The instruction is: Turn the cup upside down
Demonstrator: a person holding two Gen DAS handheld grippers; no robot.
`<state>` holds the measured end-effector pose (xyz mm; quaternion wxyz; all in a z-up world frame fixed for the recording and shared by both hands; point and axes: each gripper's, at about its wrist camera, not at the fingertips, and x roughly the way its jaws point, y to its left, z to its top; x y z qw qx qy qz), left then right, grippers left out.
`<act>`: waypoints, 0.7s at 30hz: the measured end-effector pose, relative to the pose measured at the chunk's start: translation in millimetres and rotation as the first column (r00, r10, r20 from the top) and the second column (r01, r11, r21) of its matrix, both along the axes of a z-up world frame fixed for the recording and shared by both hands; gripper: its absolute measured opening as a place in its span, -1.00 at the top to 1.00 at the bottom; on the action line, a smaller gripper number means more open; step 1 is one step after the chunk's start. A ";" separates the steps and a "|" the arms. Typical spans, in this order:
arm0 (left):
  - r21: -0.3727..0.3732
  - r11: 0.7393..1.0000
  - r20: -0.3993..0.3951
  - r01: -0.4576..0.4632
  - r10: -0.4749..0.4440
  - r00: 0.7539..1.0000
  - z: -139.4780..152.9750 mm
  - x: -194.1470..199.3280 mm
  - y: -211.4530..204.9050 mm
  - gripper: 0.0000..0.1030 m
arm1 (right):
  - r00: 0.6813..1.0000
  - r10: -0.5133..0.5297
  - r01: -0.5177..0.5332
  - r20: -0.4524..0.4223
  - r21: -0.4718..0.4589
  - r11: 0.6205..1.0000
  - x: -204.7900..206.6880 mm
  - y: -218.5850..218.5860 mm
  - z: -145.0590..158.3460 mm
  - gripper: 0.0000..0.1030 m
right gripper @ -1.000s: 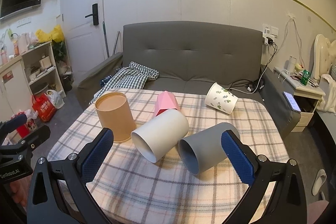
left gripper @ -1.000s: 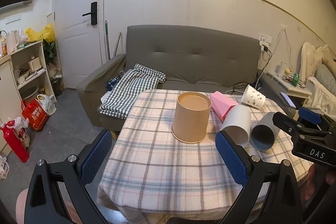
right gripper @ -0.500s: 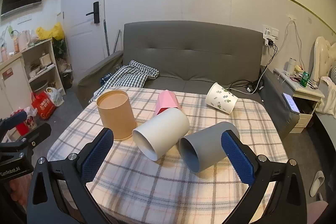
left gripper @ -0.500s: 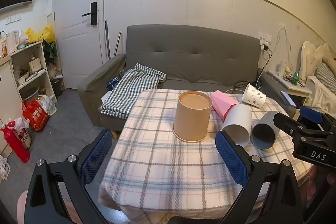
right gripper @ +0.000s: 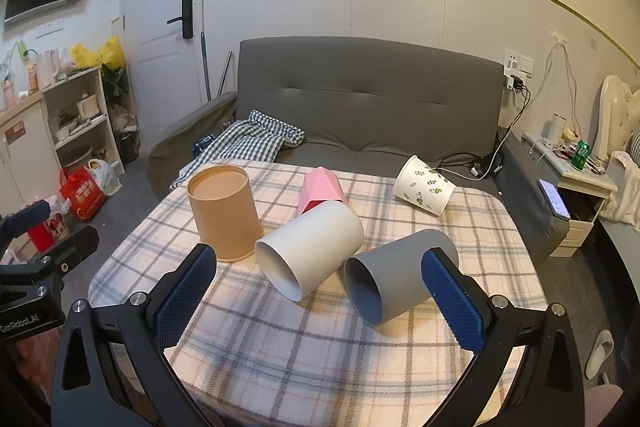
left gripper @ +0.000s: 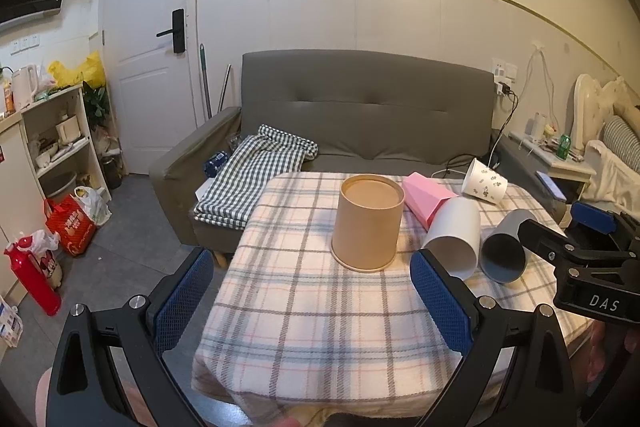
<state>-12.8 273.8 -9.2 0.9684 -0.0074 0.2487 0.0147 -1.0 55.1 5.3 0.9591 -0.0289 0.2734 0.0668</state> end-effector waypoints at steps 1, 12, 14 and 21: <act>0.002 1.000 0.001 0.000 0.000 1.000 0.3 -0.2 -0.1 -0.97 | 1.000 0.000 0.000 -0.001 -0.001 1.000 0.0 0.0 -0.4 -1.00; 0.003 1.000 0.004 0.009 -0.009 1.000 1.0 -1.3 -0.9 -0.97 | 1.000 0.001 -0.001 -0.001 -0.001 1.000 0.6 0.3 0.0 -1.00; 0.002 1.000 0.003 0.007 -0.007 1.000 1.2 -1.6 -1.0 -0.97 | 1.000 0.001 -0.001 -0.001 -0.001 1.000 0.5 0.3 -0.1 -1.00; 0.003 1.000 0.004 0.009 -0.009 1.000 1.3 -1.6 -0.9 -0.97 | 1.000 0.001 -0.001 -0.001 -0.002 1.000 0.6 0.6 -0.6 -1.00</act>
